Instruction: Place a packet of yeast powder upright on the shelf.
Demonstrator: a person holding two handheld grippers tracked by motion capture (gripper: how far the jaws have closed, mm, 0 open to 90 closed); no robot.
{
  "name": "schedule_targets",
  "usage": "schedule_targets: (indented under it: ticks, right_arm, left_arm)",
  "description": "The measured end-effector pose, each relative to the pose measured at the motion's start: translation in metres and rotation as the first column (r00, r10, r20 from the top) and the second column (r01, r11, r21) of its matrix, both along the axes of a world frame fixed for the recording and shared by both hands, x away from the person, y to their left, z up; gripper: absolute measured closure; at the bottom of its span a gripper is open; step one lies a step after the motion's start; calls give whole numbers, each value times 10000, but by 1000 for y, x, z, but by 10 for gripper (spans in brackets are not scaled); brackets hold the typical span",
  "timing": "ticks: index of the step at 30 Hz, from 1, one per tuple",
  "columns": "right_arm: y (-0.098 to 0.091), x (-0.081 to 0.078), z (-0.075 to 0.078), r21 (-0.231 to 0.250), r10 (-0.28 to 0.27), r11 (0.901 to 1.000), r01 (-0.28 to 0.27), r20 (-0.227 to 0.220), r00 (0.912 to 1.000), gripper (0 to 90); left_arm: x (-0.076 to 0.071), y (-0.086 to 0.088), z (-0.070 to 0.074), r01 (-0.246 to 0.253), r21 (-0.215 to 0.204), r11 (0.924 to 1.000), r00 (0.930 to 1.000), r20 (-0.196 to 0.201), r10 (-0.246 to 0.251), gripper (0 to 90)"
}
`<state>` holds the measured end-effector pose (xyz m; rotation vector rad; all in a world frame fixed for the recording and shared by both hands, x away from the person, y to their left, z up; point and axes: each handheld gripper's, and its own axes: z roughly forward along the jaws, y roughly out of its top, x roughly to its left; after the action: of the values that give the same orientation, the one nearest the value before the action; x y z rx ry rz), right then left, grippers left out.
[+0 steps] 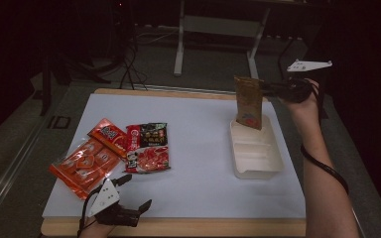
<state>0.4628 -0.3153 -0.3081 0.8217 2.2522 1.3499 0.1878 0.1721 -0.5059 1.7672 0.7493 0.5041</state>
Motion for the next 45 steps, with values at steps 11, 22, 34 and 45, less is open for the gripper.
schedule_targets:
  ticks: [11, 22, 34, 45]
  right_arm:
    - [-4, 16, -21, -489, -7, 9988, 60, 1077, 9942, 900]
    - [-5, 23, -34, -346, -56, 9993, 104, 1377, 9905, 900]
    - [-2, 26, -53, -138, 386, 9992, -378, 601, 9974, 900]
    - [-19, 26, -78, 37, -522, 9986, 523, -199, 9984, 900]
  left_arm:
    - [-1, 1, -1, 17, 26, 10000, 10000, -64, -17, 18]
    - [-2, 0, -2, 34, 23, 10000, 9999, -115, -34, 17]
    - [-3, 1, -1, 14, 12, 10000, 10000, -93, -13, 17]
    - [-3, 1, -1, 18, 50, 10000, 10000, -81, -18, 17]
